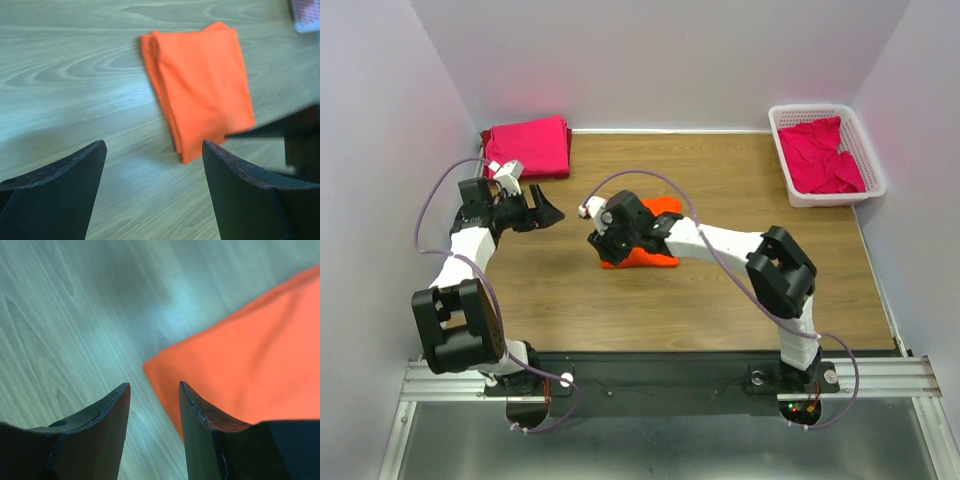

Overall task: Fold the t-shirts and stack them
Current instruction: Neatly place the folded tshirt to the corner

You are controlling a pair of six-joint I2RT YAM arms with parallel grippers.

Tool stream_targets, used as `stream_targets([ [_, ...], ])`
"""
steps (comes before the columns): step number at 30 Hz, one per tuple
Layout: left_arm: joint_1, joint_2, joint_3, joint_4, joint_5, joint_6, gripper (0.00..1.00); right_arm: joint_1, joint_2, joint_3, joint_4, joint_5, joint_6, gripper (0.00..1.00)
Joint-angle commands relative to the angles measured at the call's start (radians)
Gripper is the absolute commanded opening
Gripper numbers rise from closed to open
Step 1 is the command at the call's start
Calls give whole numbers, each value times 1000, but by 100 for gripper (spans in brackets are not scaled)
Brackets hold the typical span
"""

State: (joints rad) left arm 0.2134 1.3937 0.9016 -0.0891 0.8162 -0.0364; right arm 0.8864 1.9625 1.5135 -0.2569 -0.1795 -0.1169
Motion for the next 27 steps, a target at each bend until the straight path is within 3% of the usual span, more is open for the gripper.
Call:
stream_targets([
  [1,9,5,33,-43,-106,-26,89,51,70,66,-24,163,-75,49],
  [14,7,42,-38,15,-138,-53,90,95,226,113,-22,232,-61,46],
  [16,9,39,-52,23,-144,-60,90,97,246,103,-22,235,-59,42],
  [18,7,39,-85,52,-146,-82,91,95,251,82,-24,245,-50,31],
  [19,4,41,-98,63,-141,-106,91,95,236,74,-24,247,-49,15],
  [21,-9,57,-134,84,-134,-149,91,92,208,60,-24,238,-43,1],
  [27,-60,108,-199,287,-58,-382,91,54,92,86,-22,114,8,1],
])
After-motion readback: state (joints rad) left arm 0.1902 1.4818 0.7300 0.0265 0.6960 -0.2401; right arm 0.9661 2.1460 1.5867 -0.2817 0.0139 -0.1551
